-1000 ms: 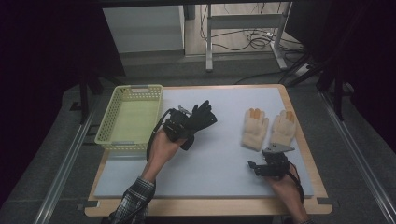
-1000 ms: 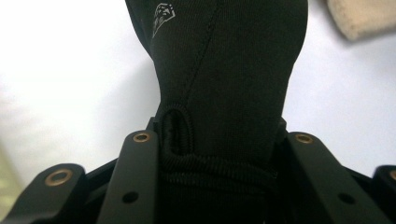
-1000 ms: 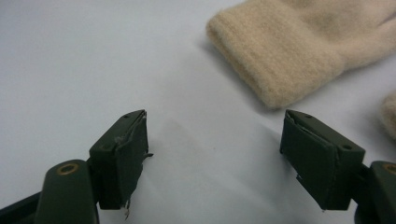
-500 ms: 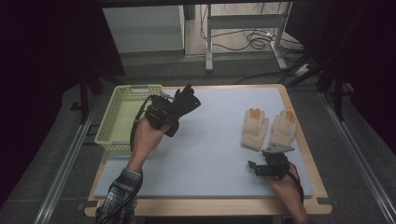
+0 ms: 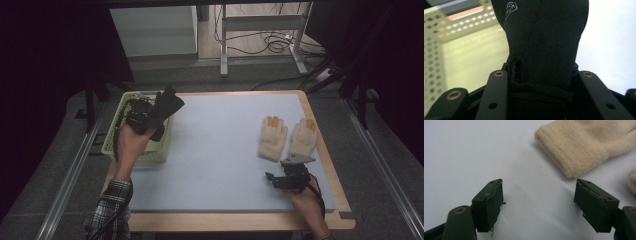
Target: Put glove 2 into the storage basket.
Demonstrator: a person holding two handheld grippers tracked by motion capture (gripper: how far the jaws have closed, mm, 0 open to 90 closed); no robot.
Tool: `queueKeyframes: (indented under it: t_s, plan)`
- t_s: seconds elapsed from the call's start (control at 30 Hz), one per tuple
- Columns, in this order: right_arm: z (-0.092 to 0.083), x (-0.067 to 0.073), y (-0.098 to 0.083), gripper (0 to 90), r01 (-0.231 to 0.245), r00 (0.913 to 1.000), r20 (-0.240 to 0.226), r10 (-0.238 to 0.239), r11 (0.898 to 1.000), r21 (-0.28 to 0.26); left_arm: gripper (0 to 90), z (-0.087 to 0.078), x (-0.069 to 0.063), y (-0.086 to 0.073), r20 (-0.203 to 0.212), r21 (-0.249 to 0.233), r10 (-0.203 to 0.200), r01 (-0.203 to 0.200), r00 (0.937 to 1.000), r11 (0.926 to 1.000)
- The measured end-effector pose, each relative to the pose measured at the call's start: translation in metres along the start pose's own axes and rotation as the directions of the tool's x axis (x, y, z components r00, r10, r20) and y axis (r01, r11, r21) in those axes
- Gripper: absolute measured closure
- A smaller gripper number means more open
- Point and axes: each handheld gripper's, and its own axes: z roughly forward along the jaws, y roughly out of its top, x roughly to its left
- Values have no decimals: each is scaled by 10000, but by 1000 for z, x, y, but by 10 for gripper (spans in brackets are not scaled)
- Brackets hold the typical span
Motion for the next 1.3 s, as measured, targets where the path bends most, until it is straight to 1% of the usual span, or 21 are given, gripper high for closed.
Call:
queueKeyframes:
  t_s: [0.07, 0.3, 0.4, 0.43, 0.47, 0.53, 0.57, 0.67, 0.73, 0.77, 0.87, 0.9, 1.0, 1.03, 1.1, 1.13, 1.17, 1.2, 1.23, 1.27, 1.3]
  plan:
    - [0, 0, 0, 231, 2, 10000, -1, -2, 10000, 0, 614, 0, 11, -6, -133, 12, -240, 240, 9996, 9997]
    - [0, 0, 0, 231, 9, 10000, 0, -9, 10000, 21, 613, 6, 39, -23, -551, 209, -671, 684, 9962, 9974]
    - [0, 0, 0, 231, 6, 10000, 1, -6, 10000, 21, 613, 11, 50, -29, -884, 391, -808, 845, 9928, 9957]
    - [0, 0, 0, 231, 5, 10000, 1, -5, 10000, 22, 613, 15, 57, -31, -986, 475, -908, 958, 9910, 9943]
    - [0, 0, 0, 231, 5, 10000, 1, -5, 10000, 22, 613, 15, 57, -31, -986, 475, -908, 958, 9910, 9943]
    - [0, 0, 0, 231, -1, 10000, 0, 1, 10000, 0, 612, 22, 66, -34, -1176, 632, -1101, 1181, 9869, 9910]
    - [0, 0, 0, 231, -1, 10000, 0, 1, 10000, 0, 612, 22, 66, -34, -1176, 632, -1101, 1181, 9869, 9910]
    - [0, 0, 0, 231, -5, 10000, -4, 5, 10000, -3, 611, 35, 74, -33, -1335, 891, -1172, 1297, 9841, 9875]
    - [0, 0, 0, 231, -4, 10000, -4, 4, 10000, -1, 609, 43, 75, -32, -1357, 1060, -1179, 1327, 9837, 9855]
    - [0, 0, 0, 231, -5, 10000, -4, 5, 10000, -2, 608, 43, 75, -32, -1357, 1060, -1179, 1327, 9837, 9855]
    - [0, 0, 0, 231, -7, 10000, -3, 7, 10000, -3, 608, 61, 76, -29, -1478, 1386, -1153, 1360, 9823, 9810]
    - [0, 0, 0, 231, -7, 10000, -3, 7, 10000, -3, 607, 61, 76, -29, -1478, 1386, -1153, 1360, 9823, 9810]
    - [0, 0, 0, 231, 2, 10000, -3, -2, 10000, -8, 605, 72, 79, -27, -1701, 1680, -1121, 1409, 9790, 9757]
    - [0, 0, 0, 231, 1, 10000, 0, -1, 10000, -7, 604, 76, 81, -26, -1866, 1861, -1127, 1477, 9759, 9714]
    - [0, 0, 0, 231, -2, 10000, -4, 2, 10000, -8, 597, 79, 84, -25, -2086, 1961, -1064, 1481, 9722, 9693]
    - [0, 0, 0, 231, -3, 10000, -6, 3, 10000, -9, 553, 83, 88, -25, -1976, 2360, -1233, 1693, 9725, 9569]
    - [0, 0, 0, 231, -3, 10000, -6, 3, 10000, -9, 501, 83, 88, -25, -1976, 2360, -1233, 1693, 9725, 9569]
    - [0, 0, 0, 231, -3, 10000, -7, 3, 10000, -8, 501, 87, 90, -25, -1954, 2711, -1271, 1781, 9724, 9459]
    - [0, 0, 0, 231, 1, 10000, -4, -1, 10000, -9, 429, 89, 90, -24, -2036, 2959, -1159, 1739, 9722, 9392]
    - [0, 0, 0, 231, -2, 10000, -7, 2, 10000, -8, 338, 89, 89, -24, -2101, 3001, -1015, 1629, 9724, 9399]
    - [0, 0, 0, 231, -2, 10000, -7, 2, 10000, -8, 218, 89, 88, -24, -2092, 3044, -918, 1541, 9736, 9400]
